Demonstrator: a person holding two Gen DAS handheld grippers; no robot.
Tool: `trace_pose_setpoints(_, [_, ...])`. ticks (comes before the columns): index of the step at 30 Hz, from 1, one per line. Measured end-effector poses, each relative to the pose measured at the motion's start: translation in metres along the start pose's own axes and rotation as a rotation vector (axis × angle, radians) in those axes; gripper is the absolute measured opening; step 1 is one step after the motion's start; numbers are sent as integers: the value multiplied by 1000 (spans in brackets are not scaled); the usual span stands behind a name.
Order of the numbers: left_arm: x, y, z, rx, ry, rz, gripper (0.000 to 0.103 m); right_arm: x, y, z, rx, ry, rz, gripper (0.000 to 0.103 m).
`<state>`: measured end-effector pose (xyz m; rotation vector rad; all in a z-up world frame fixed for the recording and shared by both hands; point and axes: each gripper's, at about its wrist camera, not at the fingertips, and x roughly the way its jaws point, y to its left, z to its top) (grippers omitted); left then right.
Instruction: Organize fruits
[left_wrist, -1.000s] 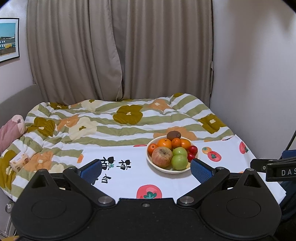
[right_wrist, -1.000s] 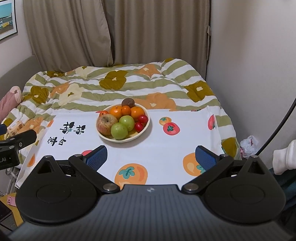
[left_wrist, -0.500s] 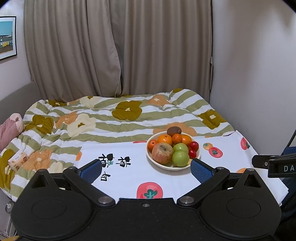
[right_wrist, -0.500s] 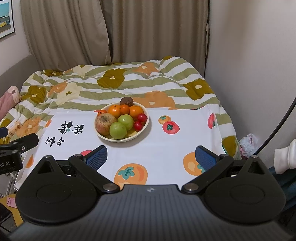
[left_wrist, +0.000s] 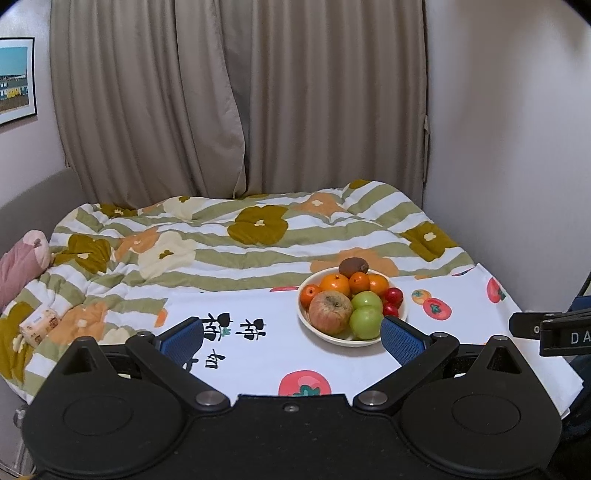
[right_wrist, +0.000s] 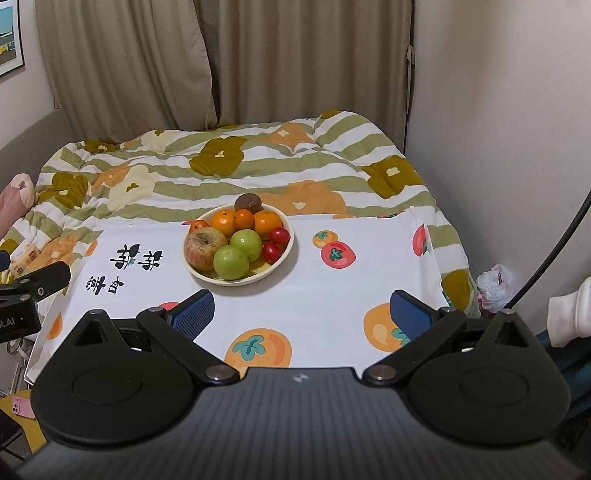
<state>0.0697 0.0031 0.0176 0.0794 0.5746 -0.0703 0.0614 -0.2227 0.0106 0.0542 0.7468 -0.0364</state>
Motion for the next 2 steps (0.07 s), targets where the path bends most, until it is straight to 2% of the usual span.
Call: trace_pose_setpoints(2, [2, 0, 0, -7, 0, -4, 103, 2, -1, 1, 1, 2, -1, 103])
